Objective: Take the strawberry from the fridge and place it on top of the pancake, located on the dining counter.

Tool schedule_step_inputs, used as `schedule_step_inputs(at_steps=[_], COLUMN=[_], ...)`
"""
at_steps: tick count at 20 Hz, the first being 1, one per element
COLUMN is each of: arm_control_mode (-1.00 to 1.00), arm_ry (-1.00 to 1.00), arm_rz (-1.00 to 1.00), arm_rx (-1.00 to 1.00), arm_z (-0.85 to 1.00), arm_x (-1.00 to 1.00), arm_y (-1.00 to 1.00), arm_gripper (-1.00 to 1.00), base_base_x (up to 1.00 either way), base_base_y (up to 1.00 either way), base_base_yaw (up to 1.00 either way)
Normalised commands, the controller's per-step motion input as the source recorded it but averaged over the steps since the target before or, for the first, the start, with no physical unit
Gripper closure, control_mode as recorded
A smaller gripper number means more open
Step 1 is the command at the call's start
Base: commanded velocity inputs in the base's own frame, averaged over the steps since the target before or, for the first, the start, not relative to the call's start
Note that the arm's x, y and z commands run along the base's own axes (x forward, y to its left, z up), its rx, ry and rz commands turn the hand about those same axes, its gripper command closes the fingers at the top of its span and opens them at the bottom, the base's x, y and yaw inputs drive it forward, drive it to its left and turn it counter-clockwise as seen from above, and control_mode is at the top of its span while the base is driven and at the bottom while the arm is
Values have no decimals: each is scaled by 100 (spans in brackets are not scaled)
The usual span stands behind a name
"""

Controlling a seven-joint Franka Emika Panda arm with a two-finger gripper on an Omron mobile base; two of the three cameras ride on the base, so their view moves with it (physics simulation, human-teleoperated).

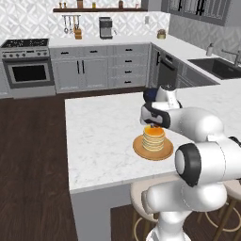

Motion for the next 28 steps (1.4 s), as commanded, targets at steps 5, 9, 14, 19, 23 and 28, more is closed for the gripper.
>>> schedule_step_inputs(at_steps=[5,9,14,19,23,28], arm_control_mode=[-100,-100,-100,-100,-100,-100], arm_ry=[0,0,1,2,0,0], arm_rz=[0,0,0,0,0,0], arm_rx=[0,0,0,0,0,0], arm_z=[-19,-12,-13,-16,-3,-2], arm_x=[0,1,6,0,0,0], arm_y=[0,0,0,0,0,0], arm_gripper=[100,100,100,100,100,-100], base_base_x=[0,0,0,0,0,0], base_base_y=[0,0,0,0,0,0], base_base_yaw=[0,0,0,0,0,0])
